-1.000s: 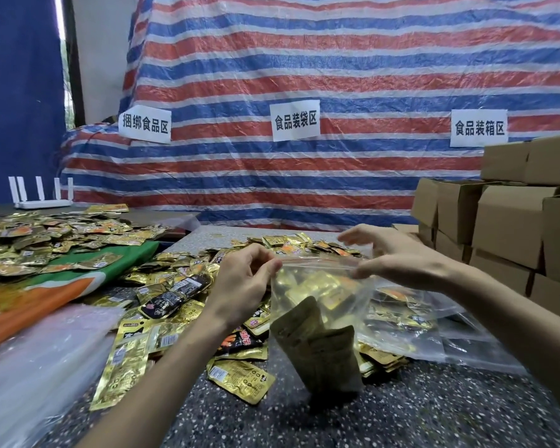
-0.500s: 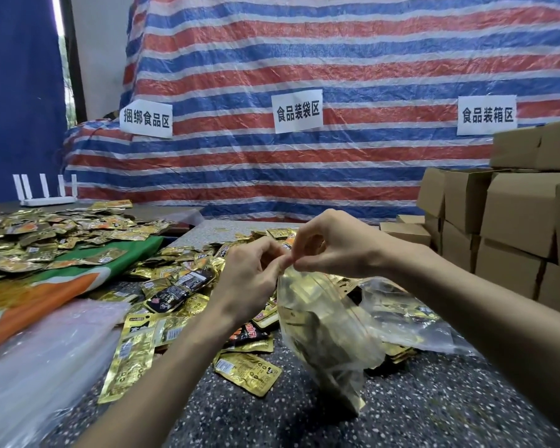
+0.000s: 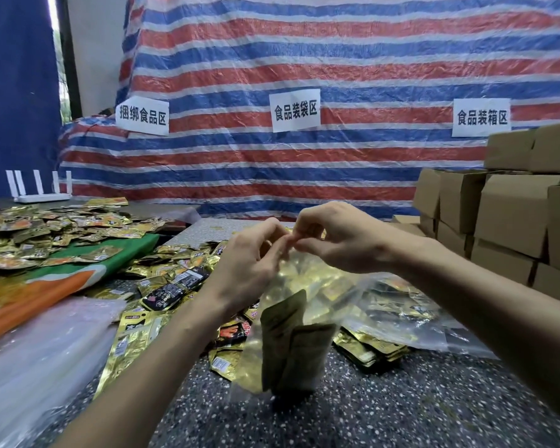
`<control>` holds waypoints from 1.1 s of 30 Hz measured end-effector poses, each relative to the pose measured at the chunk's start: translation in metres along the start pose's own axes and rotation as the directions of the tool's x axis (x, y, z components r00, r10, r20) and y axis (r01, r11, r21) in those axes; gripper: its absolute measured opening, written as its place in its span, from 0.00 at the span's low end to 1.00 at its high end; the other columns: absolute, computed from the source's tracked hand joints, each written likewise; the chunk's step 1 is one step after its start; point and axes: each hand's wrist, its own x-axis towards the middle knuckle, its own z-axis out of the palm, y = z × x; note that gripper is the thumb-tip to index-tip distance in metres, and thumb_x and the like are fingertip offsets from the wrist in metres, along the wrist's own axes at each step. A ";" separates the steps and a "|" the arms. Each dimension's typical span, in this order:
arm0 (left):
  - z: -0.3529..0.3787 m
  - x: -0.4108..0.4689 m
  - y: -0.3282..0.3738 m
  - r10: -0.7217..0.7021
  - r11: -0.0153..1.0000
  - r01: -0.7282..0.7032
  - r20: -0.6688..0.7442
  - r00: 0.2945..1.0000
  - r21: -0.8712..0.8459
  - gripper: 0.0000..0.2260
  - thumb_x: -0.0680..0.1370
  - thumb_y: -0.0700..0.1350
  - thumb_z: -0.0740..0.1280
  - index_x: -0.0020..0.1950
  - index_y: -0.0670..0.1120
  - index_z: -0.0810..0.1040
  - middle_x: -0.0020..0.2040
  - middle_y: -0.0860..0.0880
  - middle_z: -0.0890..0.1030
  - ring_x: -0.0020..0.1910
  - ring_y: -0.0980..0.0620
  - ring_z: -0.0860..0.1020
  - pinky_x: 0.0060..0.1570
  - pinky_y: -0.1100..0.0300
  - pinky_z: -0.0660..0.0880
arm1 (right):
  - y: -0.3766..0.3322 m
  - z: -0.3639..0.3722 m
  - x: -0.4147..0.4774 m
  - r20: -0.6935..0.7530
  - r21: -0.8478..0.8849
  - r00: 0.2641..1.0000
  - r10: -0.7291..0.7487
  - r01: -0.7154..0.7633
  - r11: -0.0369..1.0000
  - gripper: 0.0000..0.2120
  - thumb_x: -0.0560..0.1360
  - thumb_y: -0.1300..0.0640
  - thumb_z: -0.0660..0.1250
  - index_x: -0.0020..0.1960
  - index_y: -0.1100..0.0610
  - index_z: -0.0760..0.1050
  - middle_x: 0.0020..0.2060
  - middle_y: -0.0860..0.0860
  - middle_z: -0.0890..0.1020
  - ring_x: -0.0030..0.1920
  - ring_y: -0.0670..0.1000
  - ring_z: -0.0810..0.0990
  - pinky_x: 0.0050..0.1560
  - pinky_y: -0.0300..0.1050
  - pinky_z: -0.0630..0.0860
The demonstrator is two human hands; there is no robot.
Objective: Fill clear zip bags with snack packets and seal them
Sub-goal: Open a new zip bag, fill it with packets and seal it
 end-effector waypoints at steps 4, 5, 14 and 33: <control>0.002 -0.001 0.000 0.036 0.998 -0.035 -0.019 0.999 0.058 0.07 0.81 0.41 0.66 0.44 0.46 0.78 0.35 0.50 0.79 0.33 0.50 0.77 0.35 0.48 0.74 | 0.005 0.003 -0.005 0.034 0.185 0.999 -0.021 0.015 0.983 0.06 0.77 0.57 0.70 0.48 0.60 0.81 0.42 0.51 0.83 0.41 0.47 0.80 0.43 0.44 0.77; 0.002 -0.002 -0.001 0.036 0.998 -0.034 -0.040 0.999 0.059 0.07 0.81 0.41 0.66 0.43 0.47 0.78 0.34 0.50 0.79 0.33 0.50 0.77 0.34 0.48 0.74 | 0.005 0.003 -0.006 0.047 0.222 0.998 -0.028 0.017 0.975 0.06 0.76 0.57 0.71 0.49 0.60 0.81 0.42 0.52 0.84 0.41 0.48 0.80 0.43 0.42 0.77; 0.010 -0.009 -0.010 -0.004 0.998 -0.006 -0.145 0.989 -0.070 0.07 0.80 0.39 0.67 0.43 0.45 0.80 0.35 0.51 0.79 0.33 0.54 0.76 0.30 0.57 0.73 | 0.007 0.006 -0.011 0.010 0.349 0.999 0.039 -0.040 0.936 0.05 0.74 0.56 0.74 0.47 0.58 0.84 0.42 0.56 0.85 0.45 0.58 0.83 0.48 0.58 0.80; 0.004 -0.011 -0.027 -0.105 0.954 0.035 -0.224 0.969 -0.298 0.11 0.80 0.36 0.66 0.40 0.48 0.81 0.34 0.45 0.79 0.34 0.53 0.76 0.33 0.62 0.73 | 0.042 0.003 -0.053 0.144 0.320 0.984 0.103 -0.145 0.936 0.06 0.77 0.53 0.70 0.46 0.55 0.82 0.42 0.52 0.84 0.43 0.51 0.79 0.48 0.52 0.76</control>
